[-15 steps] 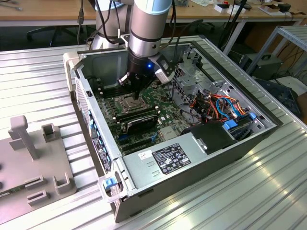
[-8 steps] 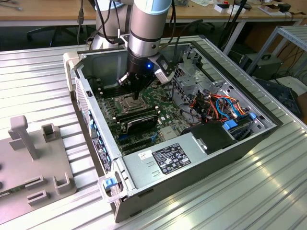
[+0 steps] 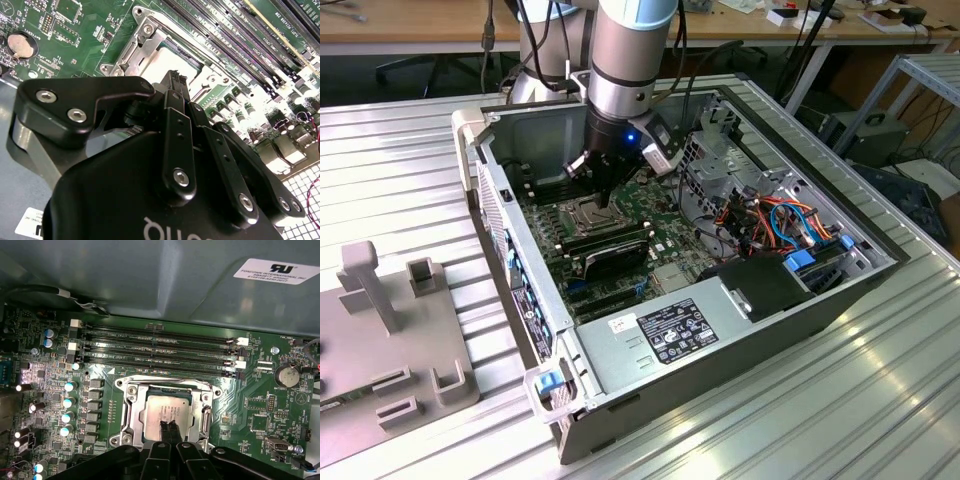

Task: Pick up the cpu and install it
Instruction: 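Install the second cpu locking lever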

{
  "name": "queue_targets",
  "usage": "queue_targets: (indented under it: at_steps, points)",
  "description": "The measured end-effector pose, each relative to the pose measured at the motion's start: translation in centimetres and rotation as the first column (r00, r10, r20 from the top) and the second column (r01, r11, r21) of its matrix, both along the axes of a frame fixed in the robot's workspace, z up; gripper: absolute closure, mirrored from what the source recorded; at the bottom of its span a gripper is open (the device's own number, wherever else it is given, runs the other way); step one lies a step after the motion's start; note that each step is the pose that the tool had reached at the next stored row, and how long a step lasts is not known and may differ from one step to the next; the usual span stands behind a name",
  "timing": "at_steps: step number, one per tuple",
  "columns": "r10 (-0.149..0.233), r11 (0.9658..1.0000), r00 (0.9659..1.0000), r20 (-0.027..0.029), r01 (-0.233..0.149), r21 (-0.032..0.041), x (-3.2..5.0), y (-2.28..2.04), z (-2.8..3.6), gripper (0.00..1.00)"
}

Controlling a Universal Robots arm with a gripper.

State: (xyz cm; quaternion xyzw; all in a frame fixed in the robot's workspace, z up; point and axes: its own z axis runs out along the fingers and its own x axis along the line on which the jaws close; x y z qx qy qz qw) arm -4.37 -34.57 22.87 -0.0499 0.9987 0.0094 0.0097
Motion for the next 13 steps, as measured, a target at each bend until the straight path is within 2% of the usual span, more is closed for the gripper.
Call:
queue_targets:
  at_steps: [4,8,13]
  points:
    - [0.0,1.0,1.0,0.0,0.0,0.0,0.0,0.0,0.16,0.89]
    - [0.0,1.0,1.0,0.0,0.0,0.0,0.0,0.0,0.66,0.89]
    - [0.0,1.0,1.0,0.0001,0.0,0.0001,0.0,0.0,0.96,0.89]
